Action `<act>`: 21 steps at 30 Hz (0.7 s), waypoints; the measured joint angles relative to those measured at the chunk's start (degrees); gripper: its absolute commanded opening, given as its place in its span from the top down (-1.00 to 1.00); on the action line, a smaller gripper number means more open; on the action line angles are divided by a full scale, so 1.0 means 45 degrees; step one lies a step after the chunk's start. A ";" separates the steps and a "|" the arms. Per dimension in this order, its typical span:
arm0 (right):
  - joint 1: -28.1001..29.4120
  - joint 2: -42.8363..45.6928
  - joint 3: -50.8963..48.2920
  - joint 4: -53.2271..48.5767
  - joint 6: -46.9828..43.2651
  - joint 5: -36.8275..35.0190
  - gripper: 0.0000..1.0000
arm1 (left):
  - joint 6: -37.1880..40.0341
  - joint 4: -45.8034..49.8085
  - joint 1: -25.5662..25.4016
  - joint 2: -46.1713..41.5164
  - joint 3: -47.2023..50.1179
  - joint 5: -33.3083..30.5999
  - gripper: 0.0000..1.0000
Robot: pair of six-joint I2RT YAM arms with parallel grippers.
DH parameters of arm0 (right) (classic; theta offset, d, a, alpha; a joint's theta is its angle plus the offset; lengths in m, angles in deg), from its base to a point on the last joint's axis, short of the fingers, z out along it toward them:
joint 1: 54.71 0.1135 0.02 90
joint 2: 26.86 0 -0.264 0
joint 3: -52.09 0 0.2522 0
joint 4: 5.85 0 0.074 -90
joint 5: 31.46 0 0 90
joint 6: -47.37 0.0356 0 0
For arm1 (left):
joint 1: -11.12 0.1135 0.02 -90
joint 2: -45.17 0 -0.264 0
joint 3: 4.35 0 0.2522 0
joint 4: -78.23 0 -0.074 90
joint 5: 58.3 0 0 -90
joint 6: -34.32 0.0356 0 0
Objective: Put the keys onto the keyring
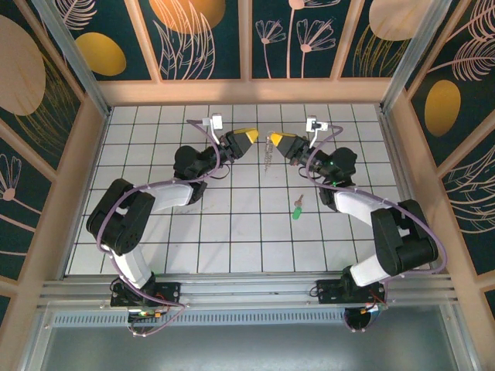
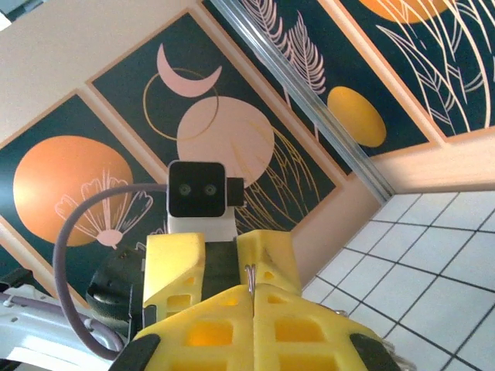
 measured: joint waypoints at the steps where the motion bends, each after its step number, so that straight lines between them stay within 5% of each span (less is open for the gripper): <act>1: 0.0068 -0.0039 0.0000 0.0170 0.0107 -0.0117 1.00 | -0.0136 -0.0189 0.0000 0.0083 0.0000 -0.0053 0.36; 21: 0.0588 -0.0816 0.0005 0.1030 0.0923 -0.0962 1.00 | -0.1258 -0.1525 -0.0126 0.1151 -0.0131 -0.0282 0.35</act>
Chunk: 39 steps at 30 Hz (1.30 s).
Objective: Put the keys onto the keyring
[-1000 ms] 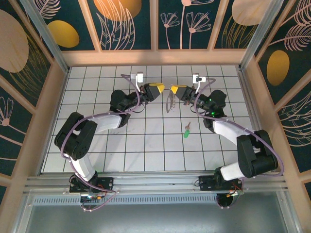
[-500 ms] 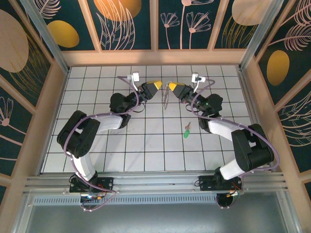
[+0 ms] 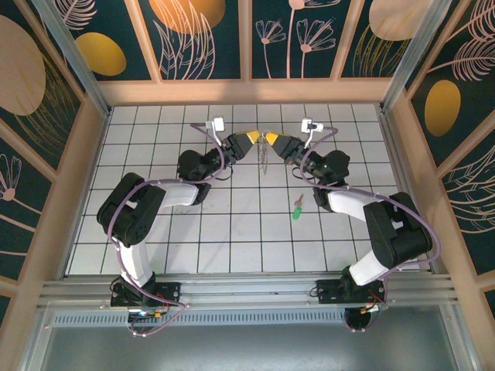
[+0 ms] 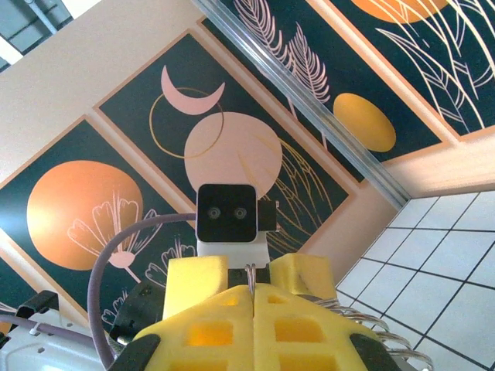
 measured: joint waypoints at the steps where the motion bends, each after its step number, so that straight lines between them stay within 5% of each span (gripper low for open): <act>1: 0.0015 -0.0039 0.0000 0.0005 0.0039 0.0000 1.00 | -0.0005 -0.0010 -0.0034 0.0015 -0.0039 0.0000 0.35; 22: 0.0068 -0.0287 0.0029 0.0068 0.0136 0.0000 1.00 | -0.0010 -0.0058 -0.0330 0.0214 -0.0180 0.0005 0.43; 35: 0.0117 -0.0335 0.0141 0.0180 0.0175 0.0005 1.00 | 0.0039 -0.0053 -0.0374 0.0228 -0.0180 -0.0141 1.00; 39: 0.0117 -0.0335 0.0141 0.0175 0.0175 0.0000 0.92 | 0.0044 -0.0044 -0.0374 0.0228 -0.0180 -0.0155 1.00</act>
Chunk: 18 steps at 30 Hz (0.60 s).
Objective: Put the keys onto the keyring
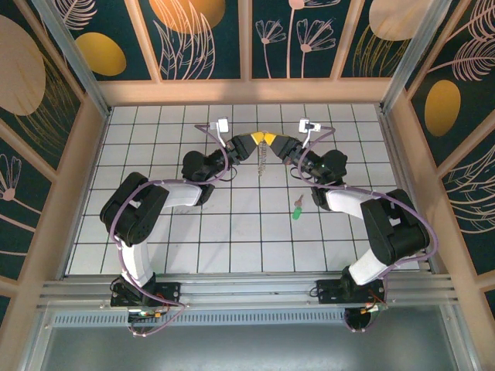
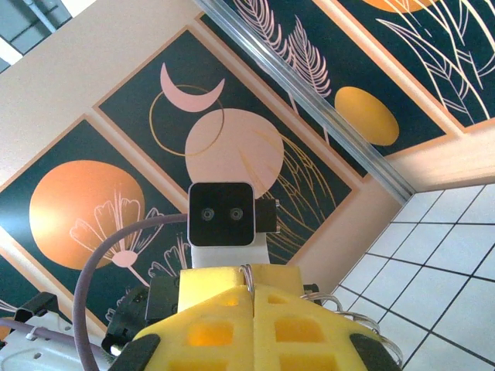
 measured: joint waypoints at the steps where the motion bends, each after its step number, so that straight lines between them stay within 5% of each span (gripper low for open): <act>1: 0.0000 0.0000 0.0005 -0.0005 0.0000 0.0005 0.73 | 0.0005 0.0000 0.0000 0.0000 0.0000 0.0000 1.00; 6: -0.0262 0.0049 -0.0010 -0.0355 -0.0024 0.0005 0.24 | 0.0112 0.0044 -0.0019 0.0000 -0.0005 0.0146 1.00; 18: -0.1671 0.2555 -0.0675 -0.2929 -0.1520 0.0704 0.11 | 0.1613 0.2438 -0.0010 -0.0005 -0.0685 0.1744 1.00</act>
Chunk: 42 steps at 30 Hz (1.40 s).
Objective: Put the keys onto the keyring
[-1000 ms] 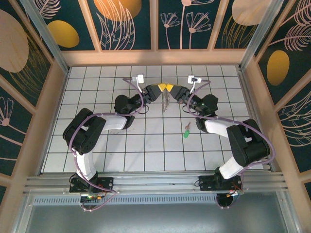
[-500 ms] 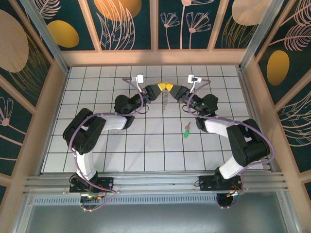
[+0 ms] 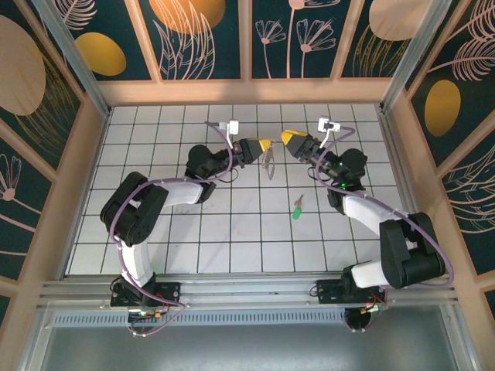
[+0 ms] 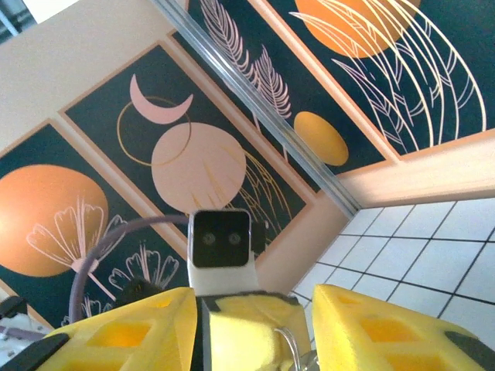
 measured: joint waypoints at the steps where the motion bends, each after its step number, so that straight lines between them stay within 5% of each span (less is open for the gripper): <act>1: -0.0039 0.0073 0.0000 -0.0238 -0.0185 0.0165 0.11 | 0.0112 0.0185 0.0010 0.0000 -0.0165 0.0194 1.00; 12: -0.0121 0.0160 0.0010 -0.1472 -0.0884 0.1243 0.20 | 0.1336 0.2283 0.0044 0.0000 -0.1156 0.1773 1.00; 21: -0.0121 0.0160 -0.0053 -0.1457 -0.0879 0.1370 0.37 | 0.1404 0.2579 0.0044 0.0000 -0.1161 0.1836 1.00; 37: -0.0136 0.0005 -0.0379 -0.1341 -0.0884 0.1316 0.32 | 0.1404 0.2574 0.0044 0.0000 -0.1161 0.1851 1.00; 42: -0.0194 0.0005 -0.0544 -0.1316 -0.0879 0.1311 0.48 | 0.1404 0.2574 0.0044 0.0000 -0.1161 0.1851 1.00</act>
